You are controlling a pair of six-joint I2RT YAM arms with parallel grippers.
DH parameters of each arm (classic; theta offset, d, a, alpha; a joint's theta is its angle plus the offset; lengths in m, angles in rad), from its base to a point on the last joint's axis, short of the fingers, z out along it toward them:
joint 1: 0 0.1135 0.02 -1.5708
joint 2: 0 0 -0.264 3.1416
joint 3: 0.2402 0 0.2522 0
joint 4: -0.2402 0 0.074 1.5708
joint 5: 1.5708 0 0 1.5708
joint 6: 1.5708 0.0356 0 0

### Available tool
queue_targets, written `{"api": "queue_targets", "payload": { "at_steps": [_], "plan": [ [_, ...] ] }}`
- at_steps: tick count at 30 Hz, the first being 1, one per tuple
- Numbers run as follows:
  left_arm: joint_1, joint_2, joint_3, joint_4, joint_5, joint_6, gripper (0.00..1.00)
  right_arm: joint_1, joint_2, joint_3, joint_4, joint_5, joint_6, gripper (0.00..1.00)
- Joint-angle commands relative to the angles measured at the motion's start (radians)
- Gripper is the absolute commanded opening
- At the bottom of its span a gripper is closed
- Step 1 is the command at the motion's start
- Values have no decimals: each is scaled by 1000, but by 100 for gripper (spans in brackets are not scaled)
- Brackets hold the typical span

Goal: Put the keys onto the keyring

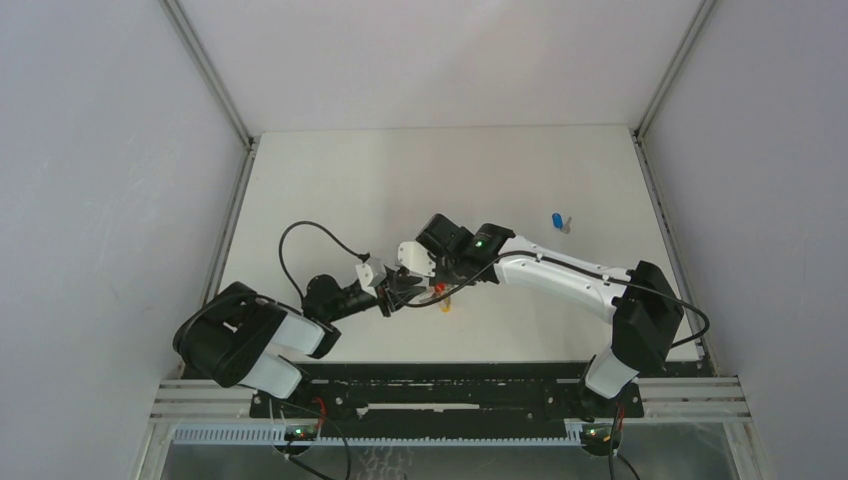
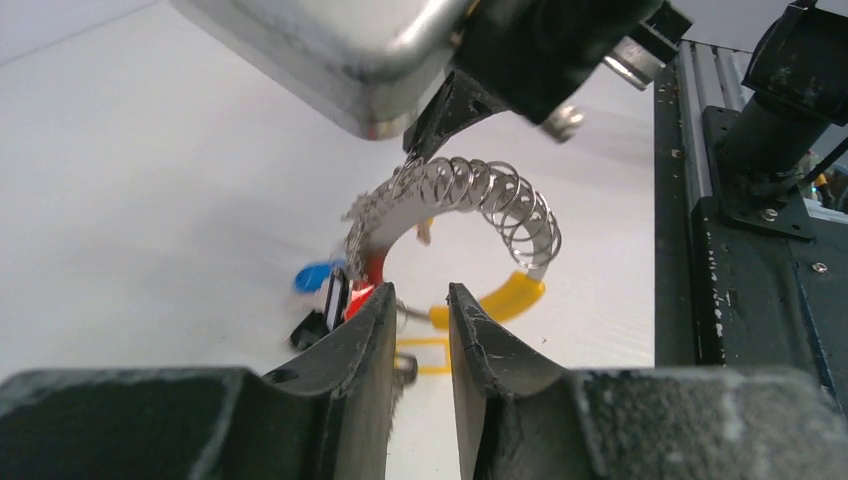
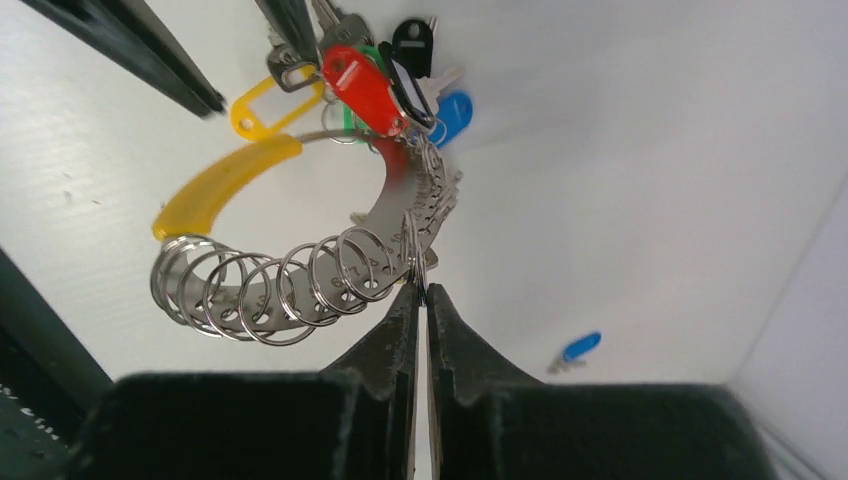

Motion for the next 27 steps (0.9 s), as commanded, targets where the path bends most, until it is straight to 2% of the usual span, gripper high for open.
{"api": "queue_targets", "payload": {
  "at_steps": [1, 8, 12, 27],
  "plan": [
    [-5, -11, 11, 47, -34, 11, 31, 11, 0, 38, -51, 167, 41, 0],
    [-5, 1, 8, 47, -56, 6, 32, 14, 55, 16, 46, -98, 2, 0],
    [-7, 16, 7, 47, -89, -4, 33, 1, 80, 11, 89, -195, -11, 0],
    [-42, 139, 86, 50, -61, 19, 33, -41, 87, -25, 139, -345, -32, 0]
  ]
}}
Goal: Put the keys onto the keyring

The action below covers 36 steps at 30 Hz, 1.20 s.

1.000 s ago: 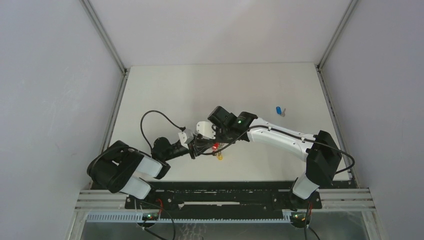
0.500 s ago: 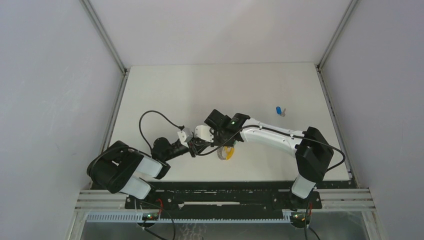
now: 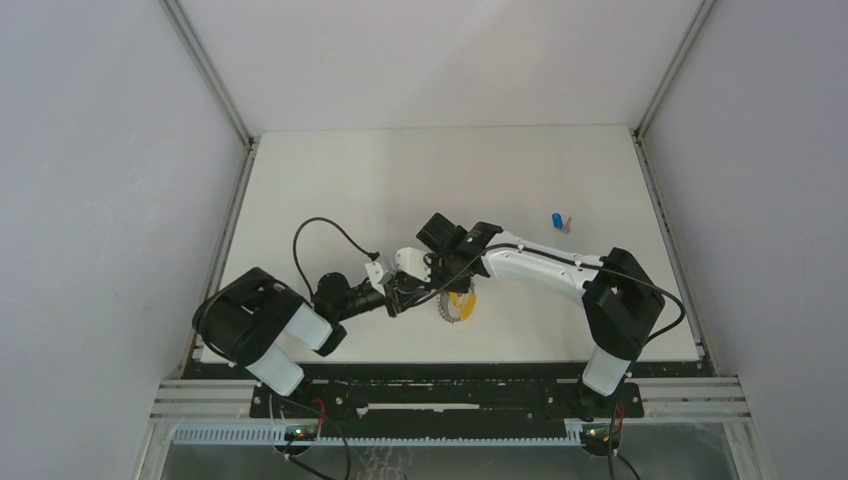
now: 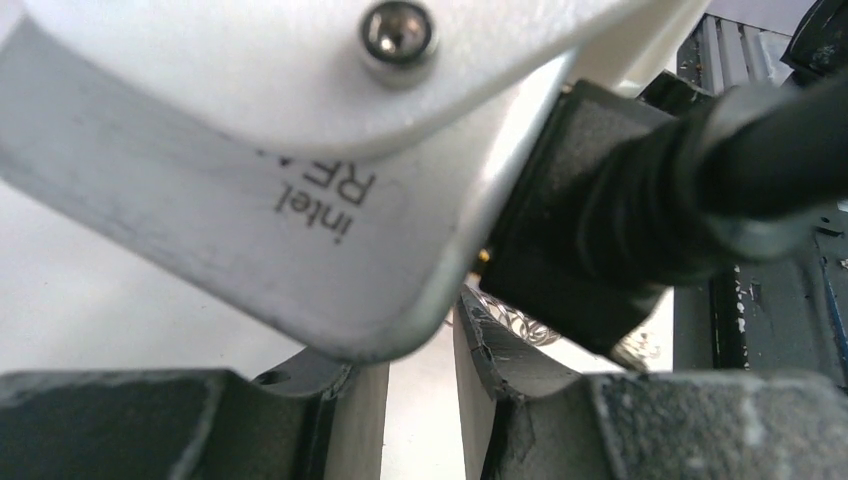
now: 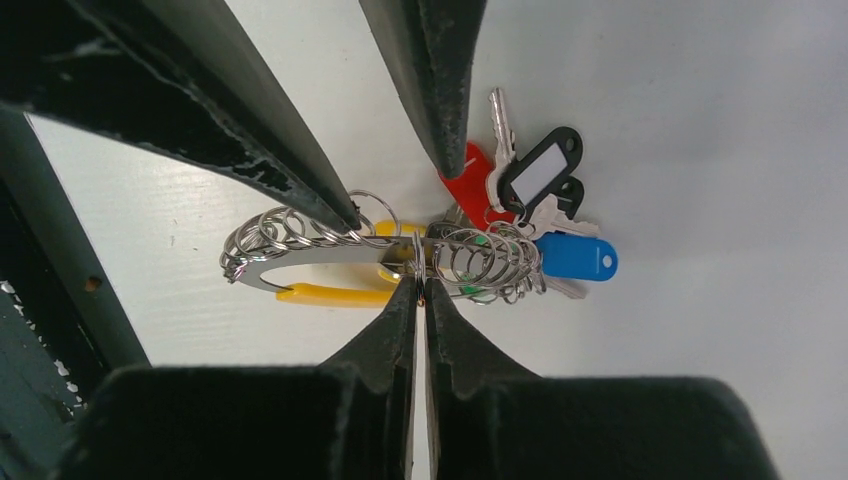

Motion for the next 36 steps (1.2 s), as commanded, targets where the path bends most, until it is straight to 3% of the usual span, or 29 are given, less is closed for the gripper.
{"api": "queue_targets", "payload": {
  "at_steps": [1, 6, 9, 12, 20, 29, 36],
  "plan": [
    [-10, 23, 66, 31, -1, 28, 33, 9, -21, 2, 88, -114, -22, 0],
    [-9, 0, 32, 34, -56, 64, 36, -35, -35, -22, 107, -145, -2, 0],
    [-10, -36, 6, 35, -90, 58, 49, -58, -54, -46, 126, -151, 13, 0],
    [-9, -46, -4, 35, -103, 39, 53, -64, -70, -69, 146, -165, 15, 0],
    [-9, -118, -92, 35, -249, -192, 64, -75, -96, -100, 189, -193, 27, 0],
    [-11, -110, -93, 35, -349, -608, 61, -83, -104, -112, 225, -202, 47, 0],
    [-23, -55, -55, 35, -347, -642, 60, -76, -105, -112, 240, -210, 62, 0]
  ]
}}
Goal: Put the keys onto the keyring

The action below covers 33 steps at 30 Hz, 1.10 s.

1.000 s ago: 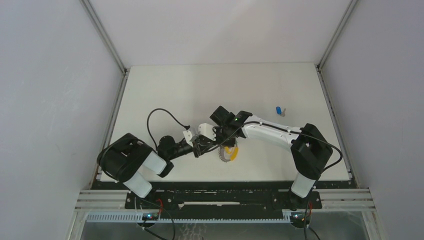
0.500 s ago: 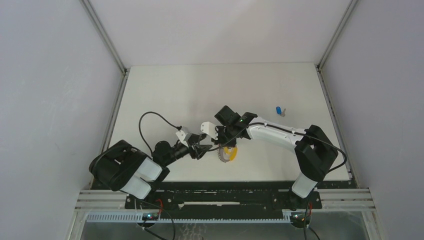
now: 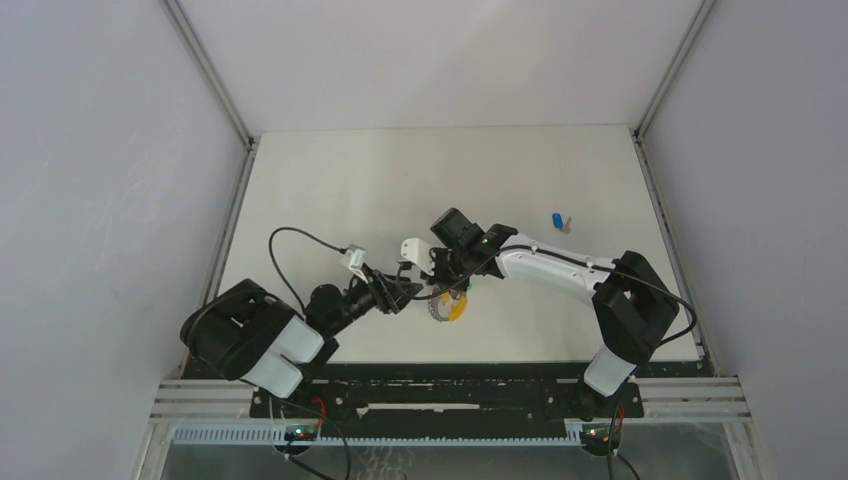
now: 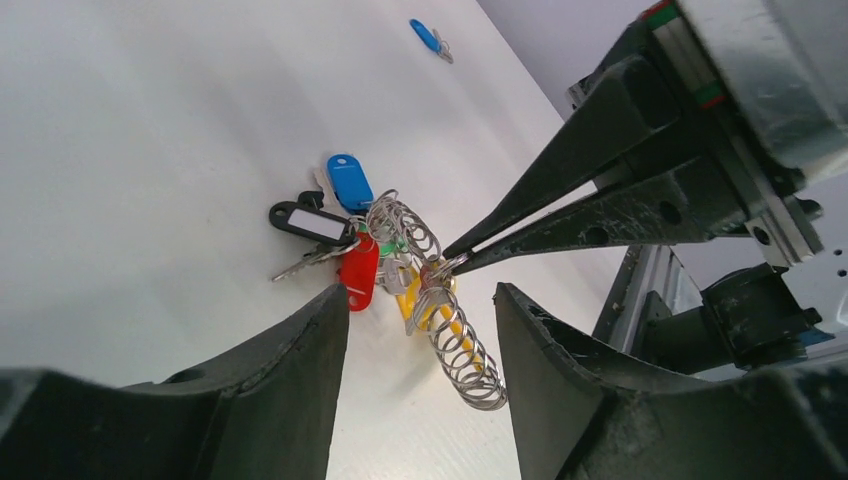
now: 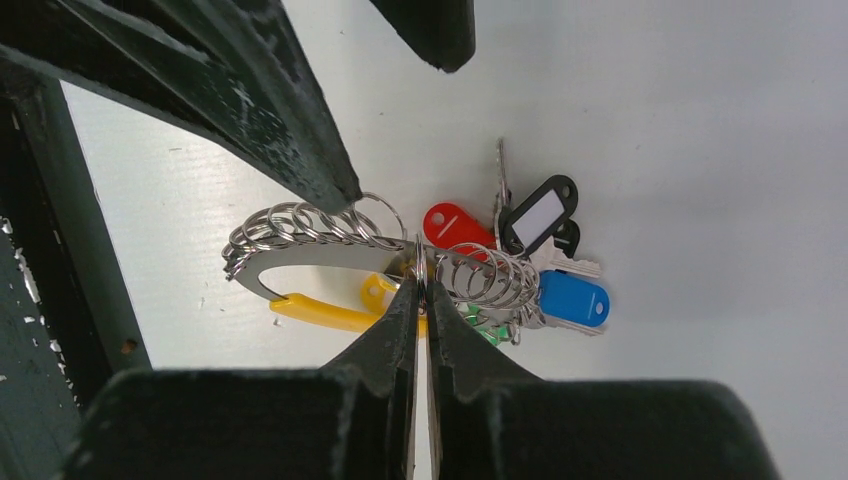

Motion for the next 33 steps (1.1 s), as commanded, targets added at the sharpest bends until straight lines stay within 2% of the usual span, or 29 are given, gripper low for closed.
{"api": "queue_targets", "payload": {
  "at_steps": [1, 6, 10, 17, 21, 33],
  "plan": [
    [-15, 54, 58, 42, -13, -81, 60, 3, -43, 1, 50, -29, 25, 0],
    [-28, 112, 106, 42, 13, -45, 51, 1, -34, 1, 49, -44, 37, 0],
    [-28, 115, 126, 42, 77, 37, 46, 0, -29, 5, 36, -46, 35, 0],
    [-27, 121, 142, 42, 240, 300, 46, -4, -38, 5, 12, -78, 4, 0],
    [-24, 128, 150, 43, 298, 403, 46, -3, -48, 5, 4, -84, -2, 0],
    [0, 143, 169, 42, 379, 452, 35, 8, -61, 5, -5, -105, -18, 0]
  ]
}}
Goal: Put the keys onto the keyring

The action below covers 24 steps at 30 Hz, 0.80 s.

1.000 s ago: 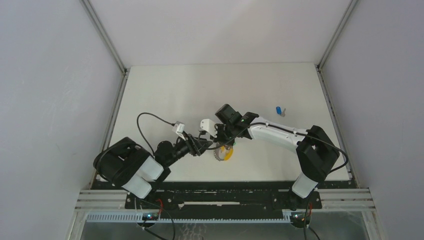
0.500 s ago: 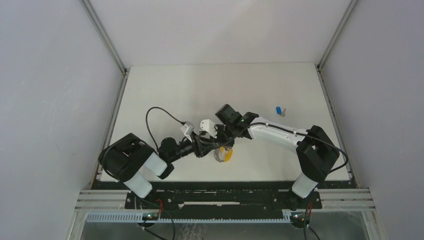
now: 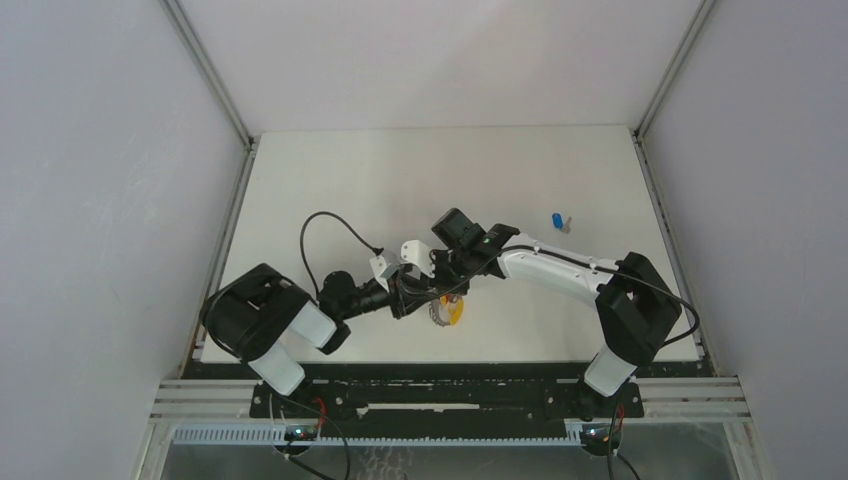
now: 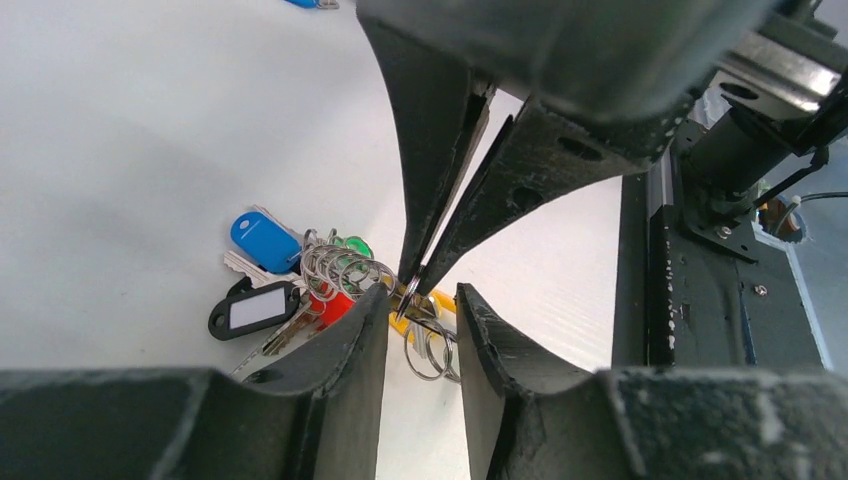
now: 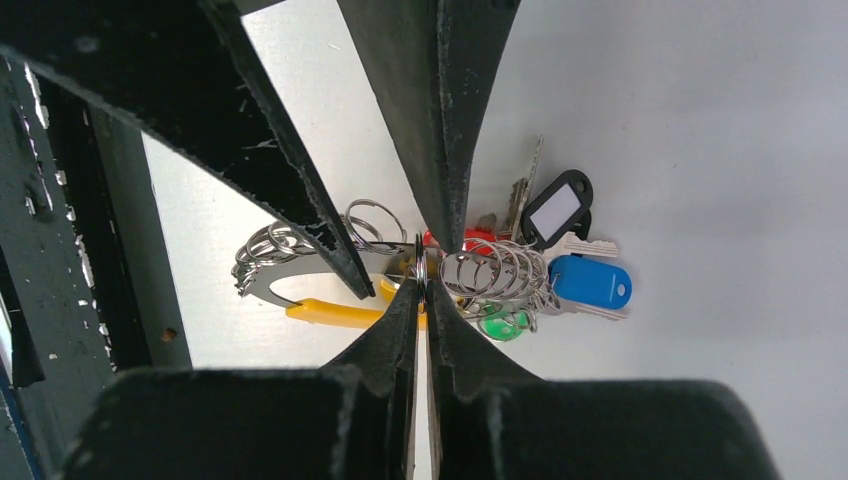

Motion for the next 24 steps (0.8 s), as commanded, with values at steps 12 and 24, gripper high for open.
{"api": "queue_targets", "payload": {
  "at_steps": [12, 24],
  "plan": [
    [18, 55, 75, 43, 117, 83, 30, 14, -47, 5, 9, -54, -36, 0],
    [18, 78, 78, 42, 176, 91, 26, 13, -52, 5, 12, -55, -37, 0]
  ]
}}
